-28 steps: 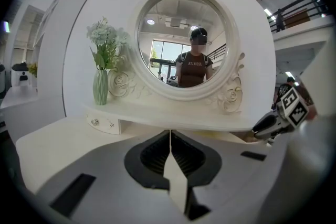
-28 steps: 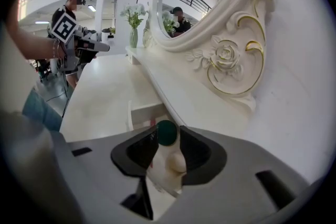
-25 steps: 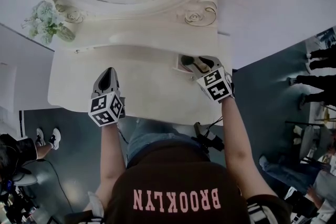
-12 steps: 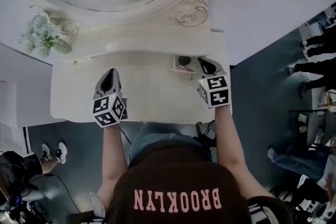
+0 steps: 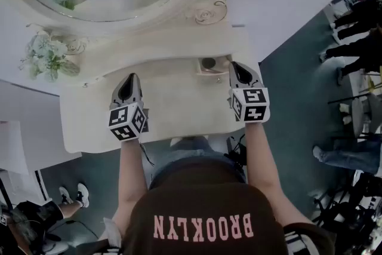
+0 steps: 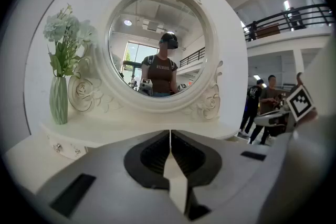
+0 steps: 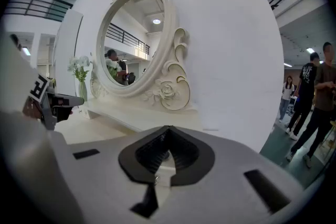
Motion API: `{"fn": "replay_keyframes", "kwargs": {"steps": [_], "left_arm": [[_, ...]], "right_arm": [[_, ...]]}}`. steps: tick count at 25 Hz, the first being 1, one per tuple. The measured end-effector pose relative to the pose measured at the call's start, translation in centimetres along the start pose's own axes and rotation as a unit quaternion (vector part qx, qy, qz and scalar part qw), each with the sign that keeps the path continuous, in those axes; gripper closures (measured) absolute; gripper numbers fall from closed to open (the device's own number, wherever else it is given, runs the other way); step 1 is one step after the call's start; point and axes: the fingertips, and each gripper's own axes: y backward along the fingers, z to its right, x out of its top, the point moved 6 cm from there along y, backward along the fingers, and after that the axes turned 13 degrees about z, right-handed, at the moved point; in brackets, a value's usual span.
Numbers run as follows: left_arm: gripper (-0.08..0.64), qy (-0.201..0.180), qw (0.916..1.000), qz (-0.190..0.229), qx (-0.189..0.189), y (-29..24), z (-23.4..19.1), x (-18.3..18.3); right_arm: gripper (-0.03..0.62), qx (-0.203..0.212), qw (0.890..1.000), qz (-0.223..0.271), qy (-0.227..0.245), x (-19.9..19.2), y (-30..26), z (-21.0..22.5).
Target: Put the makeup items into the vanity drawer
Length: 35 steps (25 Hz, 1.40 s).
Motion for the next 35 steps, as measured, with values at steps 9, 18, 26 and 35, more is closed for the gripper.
{"fn": "replay_keyframes", "kwargs": {"steps": [9, 18, 26, 35], "left_arm": [[0.554, -0.016, 0.9973, 0.012, -0.07, 0.8, 0.1, 1.4], [0.554, -0.027, 0.9934, 0.033, -0.106, 1.9, 1.4, 2.5], [0.554, -0.032, 0.9925, 0.049, -0.108, 2.4, 4.3, 3.1], [0.554, -0.039, 0.99, 0.054, -0.124, 2.8, 9.5, 3.2]], "right_arm": [[0.595, -0.053, 0.998, 0.017, -0.004, 0.5, 4.4, -2.6], [0.595, -0.077, 0.996, 0.04, 0.006, 0.7, 8.3, -3.9], [0.595, -0.07, 0.996, 0.051, 0.014, 0.8, 10.2, -2.2], [0.595, -0.087, 0.995, 0.051, 0.005, -0.1, 13.6, 2.1]]}}
